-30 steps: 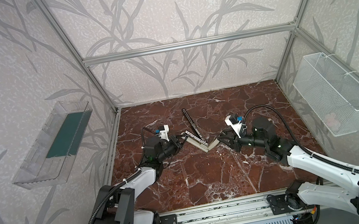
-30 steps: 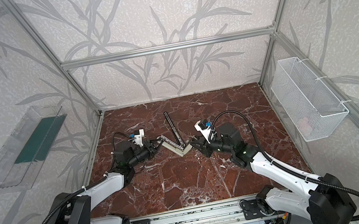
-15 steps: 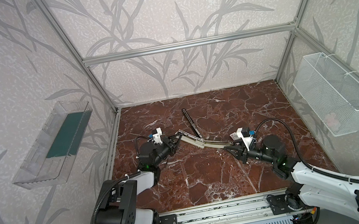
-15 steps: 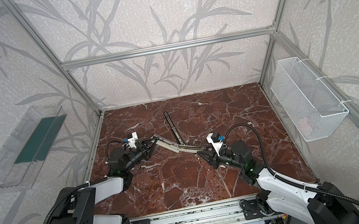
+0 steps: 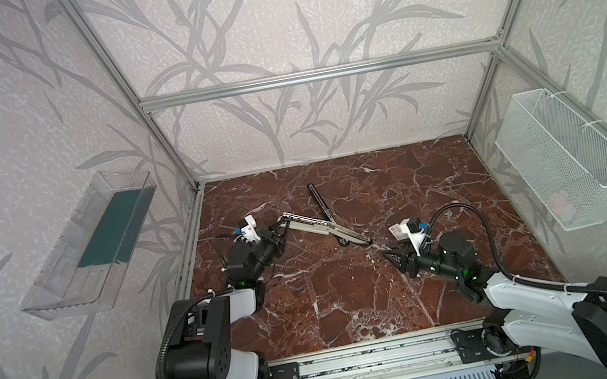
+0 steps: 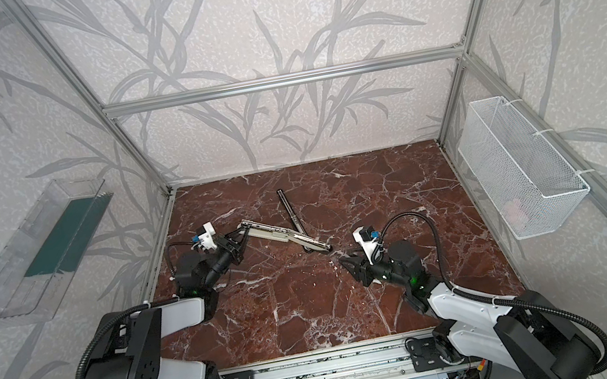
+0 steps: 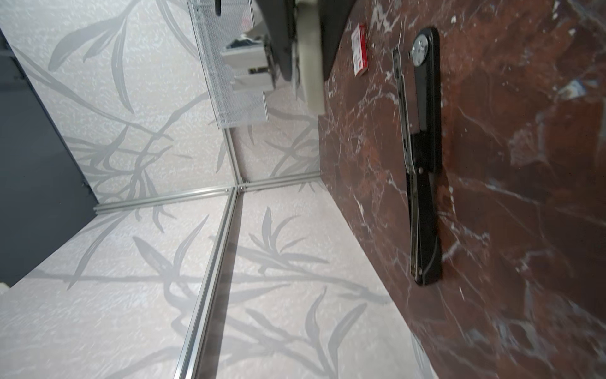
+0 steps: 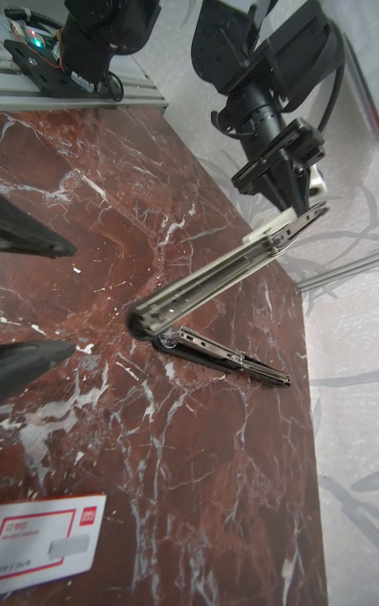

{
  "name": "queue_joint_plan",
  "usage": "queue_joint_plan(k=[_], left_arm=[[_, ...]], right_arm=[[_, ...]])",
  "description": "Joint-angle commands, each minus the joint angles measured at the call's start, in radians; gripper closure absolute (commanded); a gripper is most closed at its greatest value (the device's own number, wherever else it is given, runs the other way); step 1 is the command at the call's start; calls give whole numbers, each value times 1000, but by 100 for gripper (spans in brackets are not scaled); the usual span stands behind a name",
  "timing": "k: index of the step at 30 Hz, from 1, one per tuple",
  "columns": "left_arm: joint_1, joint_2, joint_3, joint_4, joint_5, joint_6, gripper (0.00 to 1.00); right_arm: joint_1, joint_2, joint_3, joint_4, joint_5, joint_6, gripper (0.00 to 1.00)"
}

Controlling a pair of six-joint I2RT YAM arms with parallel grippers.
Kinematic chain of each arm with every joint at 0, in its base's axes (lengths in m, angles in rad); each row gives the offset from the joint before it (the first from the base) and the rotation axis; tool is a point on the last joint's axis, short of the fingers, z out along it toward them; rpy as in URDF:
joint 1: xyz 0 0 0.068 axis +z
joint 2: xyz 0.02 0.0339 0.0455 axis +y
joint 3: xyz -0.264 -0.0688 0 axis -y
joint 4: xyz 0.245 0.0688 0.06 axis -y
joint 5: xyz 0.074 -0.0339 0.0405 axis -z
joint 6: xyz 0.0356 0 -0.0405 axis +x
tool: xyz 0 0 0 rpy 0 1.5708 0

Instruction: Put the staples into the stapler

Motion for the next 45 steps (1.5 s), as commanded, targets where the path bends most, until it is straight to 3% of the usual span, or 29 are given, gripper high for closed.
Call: queue_joint_plan(k=[1, 12, 19, 25, 39, 45], left_arm=[[-5, 19, -18, 170, -27, -67, 100], [12, 26, -27, 188, -67, -60, 100], [6, 17, -34, 182, -32, -45, 100], [23, -11, -92, 163, -62, -4, 100], [195, -161, -115, 85, -221, 26, 100], [206, -196, -132, 113, -385, 79, 100]], right_arm=[[-2, 15, 31, -29, 37, 4, 56], [24, 112, 165, -110, -41, -7, 56], [63, 266, 424, -248, -113, 2, 51], [104, 428, 626, -408, -103, -72, 50], [107, 396, 570, -345, -74, -67, 50], [107, 384, 546, -320, -79, -57, 51]])
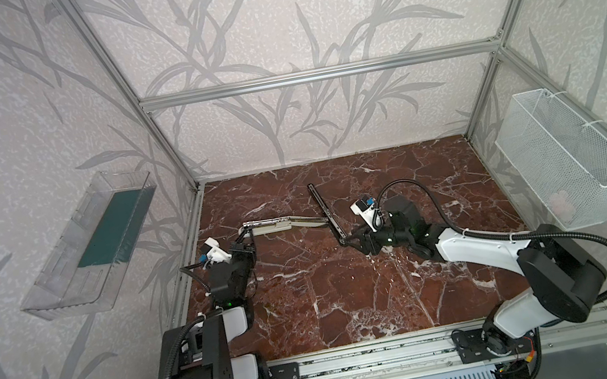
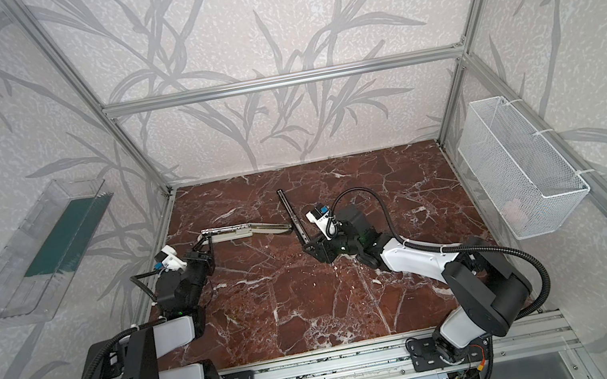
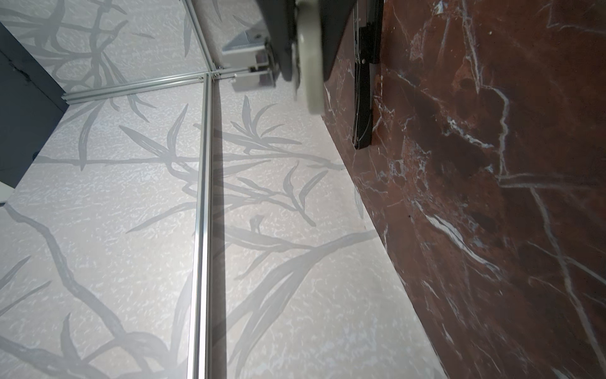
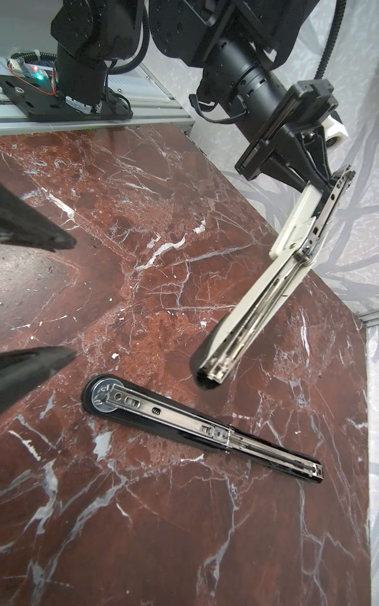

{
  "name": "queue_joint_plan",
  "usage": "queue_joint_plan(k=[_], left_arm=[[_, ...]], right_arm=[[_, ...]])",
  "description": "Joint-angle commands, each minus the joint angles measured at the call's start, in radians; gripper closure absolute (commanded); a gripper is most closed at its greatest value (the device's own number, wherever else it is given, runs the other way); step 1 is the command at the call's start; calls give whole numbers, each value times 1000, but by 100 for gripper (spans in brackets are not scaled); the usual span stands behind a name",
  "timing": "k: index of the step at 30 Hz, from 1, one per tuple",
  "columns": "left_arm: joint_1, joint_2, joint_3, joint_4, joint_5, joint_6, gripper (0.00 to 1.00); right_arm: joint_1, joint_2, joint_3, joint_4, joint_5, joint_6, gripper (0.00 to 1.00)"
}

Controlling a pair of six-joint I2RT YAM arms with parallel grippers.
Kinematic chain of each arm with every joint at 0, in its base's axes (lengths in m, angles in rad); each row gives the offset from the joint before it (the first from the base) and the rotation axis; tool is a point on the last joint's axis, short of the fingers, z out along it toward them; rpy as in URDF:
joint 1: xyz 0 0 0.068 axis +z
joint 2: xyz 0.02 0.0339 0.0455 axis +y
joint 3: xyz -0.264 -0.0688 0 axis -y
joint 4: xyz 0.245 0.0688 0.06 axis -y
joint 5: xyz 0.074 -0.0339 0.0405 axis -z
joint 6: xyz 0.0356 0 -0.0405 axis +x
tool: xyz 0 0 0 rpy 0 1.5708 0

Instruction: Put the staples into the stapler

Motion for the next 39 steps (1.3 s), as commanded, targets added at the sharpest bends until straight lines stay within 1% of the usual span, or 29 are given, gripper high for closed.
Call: queue_joint_plan(k=[1, 4, 8, 10, 14, 16, 21, 25, 30, 32, 39], left_arm=[[5, -39, 9, 116, -129, 21, 100], [5, -32, -1, 164, -169, 51, 100], [-2, 18, -6, 202, -157, 58, 100], [-18, 30, -21, 202, -201, 79, 100], [-38, 17, -38, 202, -248, 153, 100], [-48, 27, -50, 203, -273, 147, 100], [-66, 100, -58, 203, -248, 156, 100], [-88, 146, -72, 203, -260, 194, 100], [-95, 217, -77, 203, -225, 214, 100], [-96, 247, -82, 203, -227, 211, 100], [-97, 328, -73, 203, -181, 197, 93]], right_arm=[[0, -31, -17, 29, 1, -4, 51], [0, -35, -24, 44, -3, 0, 51], [0, -38, -18, 41, -4, -3, 51], [0, -41, -19, 43, -6, -5, 51], [0, -52, -25, 37, -10, -11, 52], [0, -58, -30, 37, -9, -16, 52], [-3, -57, -37, 44, -15, -13, 52], [-3, -51, -36, 49, -24, -9, 52], [-3, -49, -38, 54, -32, -11, 52], [-3, -48, -41, 60, -35, -9, 52], [-3, -39, -50, 79, -44, -2, 52]])
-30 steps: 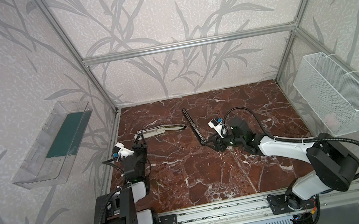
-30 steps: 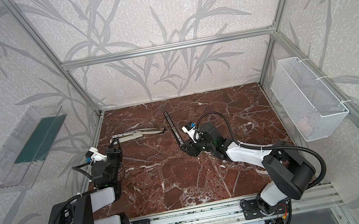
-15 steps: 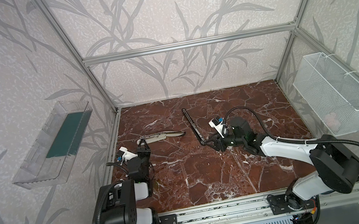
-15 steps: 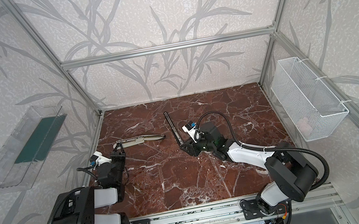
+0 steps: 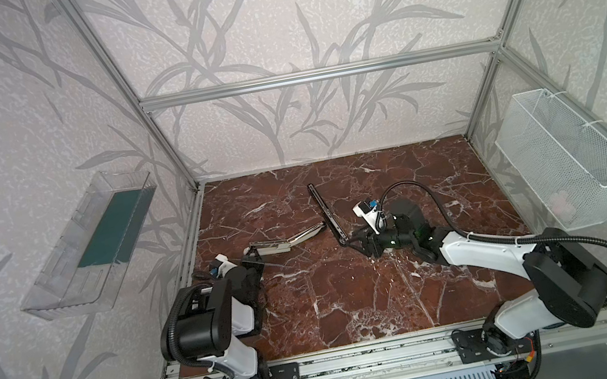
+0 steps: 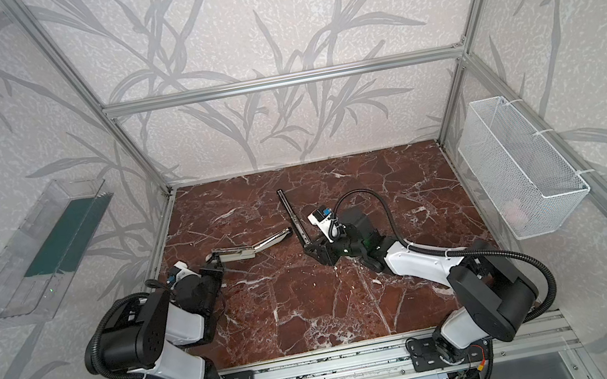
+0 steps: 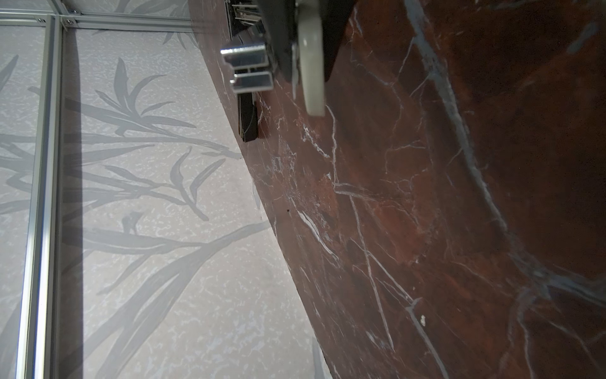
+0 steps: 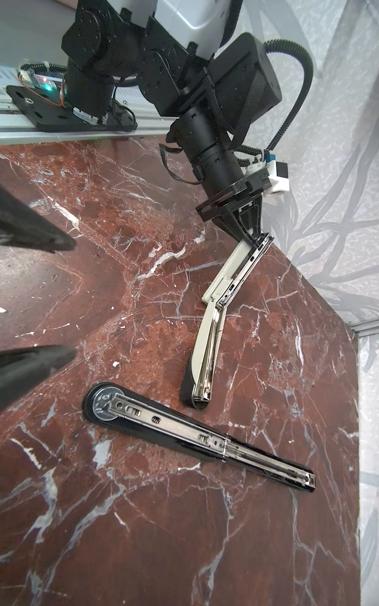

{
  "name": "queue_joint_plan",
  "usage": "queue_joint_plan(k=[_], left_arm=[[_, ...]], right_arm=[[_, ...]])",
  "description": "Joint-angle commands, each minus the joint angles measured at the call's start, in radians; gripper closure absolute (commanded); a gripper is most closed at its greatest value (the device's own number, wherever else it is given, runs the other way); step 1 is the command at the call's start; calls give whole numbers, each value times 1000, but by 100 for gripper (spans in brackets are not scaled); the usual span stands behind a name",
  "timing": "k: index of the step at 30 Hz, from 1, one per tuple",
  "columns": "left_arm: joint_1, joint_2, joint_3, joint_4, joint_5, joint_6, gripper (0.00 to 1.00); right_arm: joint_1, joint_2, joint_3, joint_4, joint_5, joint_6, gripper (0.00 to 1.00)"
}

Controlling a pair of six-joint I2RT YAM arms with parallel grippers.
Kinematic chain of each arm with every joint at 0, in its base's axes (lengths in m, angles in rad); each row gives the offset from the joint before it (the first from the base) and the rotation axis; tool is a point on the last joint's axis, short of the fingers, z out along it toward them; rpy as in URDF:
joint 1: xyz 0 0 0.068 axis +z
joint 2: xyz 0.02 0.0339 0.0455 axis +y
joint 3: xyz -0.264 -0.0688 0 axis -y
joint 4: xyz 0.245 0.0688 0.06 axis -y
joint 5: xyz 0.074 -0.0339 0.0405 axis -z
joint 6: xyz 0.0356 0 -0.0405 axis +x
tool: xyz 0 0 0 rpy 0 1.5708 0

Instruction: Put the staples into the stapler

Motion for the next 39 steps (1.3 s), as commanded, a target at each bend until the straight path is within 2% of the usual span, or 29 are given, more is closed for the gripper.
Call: queue_joint_plan(k=[1, 7, 10, 16, 18, 19, 21, 23, 24, 26, 27, 28, 29, 32, 34, 36, 39], left_arm=[[-5, 20, 6, 73, 33, -3, 90], [-3, 14, -47, 73, -14, -33, 60], [-2, 2, -84, 74, -36, -26, 53], [0, -42, -160, 71, -107, -59, 50], [0, -83, -166, 36, -86, -66, 49], [-1, -115, -166, 5, -70, -71, 34], [-9, -179, -164, -58, -66, -82, 34], [-10, -269, -143, -178, -53, -71, 36], [-10, -339, -113, -296, -42, -60, 36], [-16, -492, 9, -722, -28, 20, 36], [-31, -569, 109, -983, -59, 108, 34], [-46, -609, 194, -1162, -112, 183, 33], [-50, -620, 247, -1246, -152, 214, 33], [-18, -551, 397, -1405, -100, 348, 31], [-17, -433, 518, -1522, -45, 423, 31], [-16, -317, 600, -1568, 41, 517, 33], [-14, -166, 748, -1705, 88, 601, 35]], right_arm=[[-2, -6, -12, 41, -20, 0, 52], [-2, -16, -23, 58, -22, 5, 52], [-2, -13, -26, 67, -24, 7, 52], [-2, 3, -21, 66, -29, 13, 52], [-2, 13, -16, 60, -29, 15, 52], [-2, 17, -15, 61, -29, 18, 52], [-2, 29, -6, 41, -24, 19, 52], [-1, 51, 15, 12, -25, 23, 52], [2, 65, 24, 5, -29, 27, 52], [11, 93, 46, -18, -35, 32, 52], [19, 110, 61, -37, -36, 30, 52], [28, 125, 77, -54, -34, 30, 52], [39, 139, 88, -63, -31, 32, 52], [65, 197, 137, -100, -32, 49, 52], [87, 236, 182, -138, -25, 57, 53], [105, 290, 226, -178, -15, 66, 54], [121, 341, 290, -244, -3, 88, 55]])
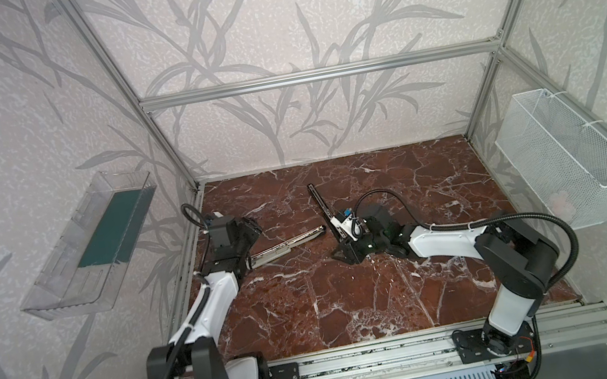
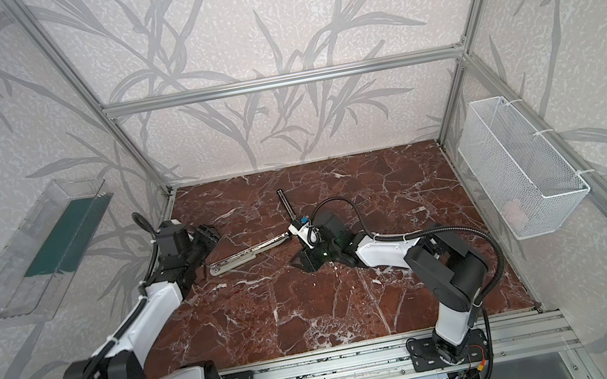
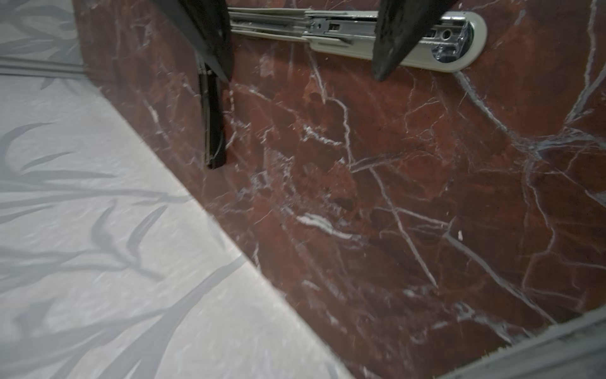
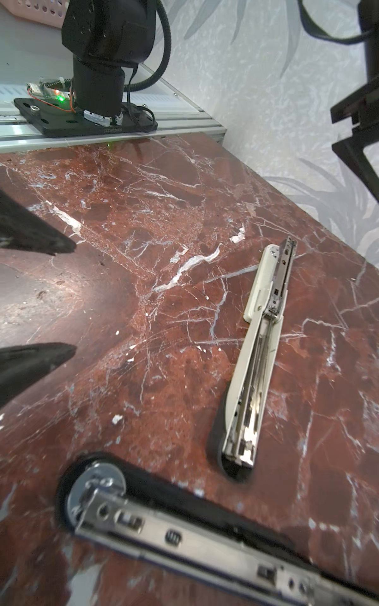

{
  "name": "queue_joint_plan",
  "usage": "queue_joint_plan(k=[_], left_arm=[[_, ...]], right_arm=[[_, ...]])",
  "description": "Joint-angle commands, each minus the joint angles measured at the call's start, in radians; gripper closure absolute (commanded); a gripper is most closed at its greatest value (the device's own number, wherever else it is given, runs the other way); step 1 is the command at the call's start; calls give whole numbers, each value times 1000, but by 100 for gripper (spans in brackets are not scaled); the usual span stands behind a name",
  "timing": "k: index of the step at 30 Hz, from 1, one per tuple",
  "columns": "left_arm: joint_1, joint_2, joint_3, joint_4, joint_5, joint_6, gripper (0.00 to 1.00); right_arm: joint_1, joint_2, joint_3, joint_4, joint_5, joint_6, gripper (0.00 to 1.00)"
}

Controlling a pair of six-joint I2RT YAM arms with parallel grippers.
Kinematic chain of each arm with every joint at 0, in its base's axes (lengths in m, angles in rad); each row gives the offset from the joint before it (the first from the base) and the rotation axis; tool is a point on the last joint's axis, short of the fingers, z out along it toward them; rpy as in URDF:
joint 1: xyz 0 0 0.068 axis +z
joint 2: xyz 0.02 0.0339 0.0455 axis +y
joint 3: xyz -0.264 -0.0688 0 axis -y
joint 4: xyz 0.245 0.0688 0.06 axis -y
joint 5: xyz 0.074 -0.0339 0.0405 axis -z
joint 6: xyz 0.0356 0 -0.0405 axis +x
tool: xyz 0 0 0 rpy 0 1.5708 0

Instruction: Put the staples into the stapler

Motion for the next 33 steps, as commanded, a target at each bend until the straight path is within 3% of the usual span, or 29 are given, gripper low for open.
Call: queue_joint_plan(k=[1, 8, 14, 21, 33], left_arm=[[1, 149, 134, -343, 78, 190, 36], [1, 341, 341, -499, 6, 293, 40], [-5, 479, 462, -636, -70, 363, 51], [-7, 524, 449, -669, -109, 363, 52], [-86, 409, 272, -599, 64, 279, 57]], right_arm=[[20, 52, 70, -108, 15, 29, 55], [41, 159, 179, -206, 60, 53, 57], [39, 276, 333, -313, 122, 45, 59], [32, 433, 573, -466, 208, 27, 60], [-26, 722, 1073, -687, 266, 3, 60]])
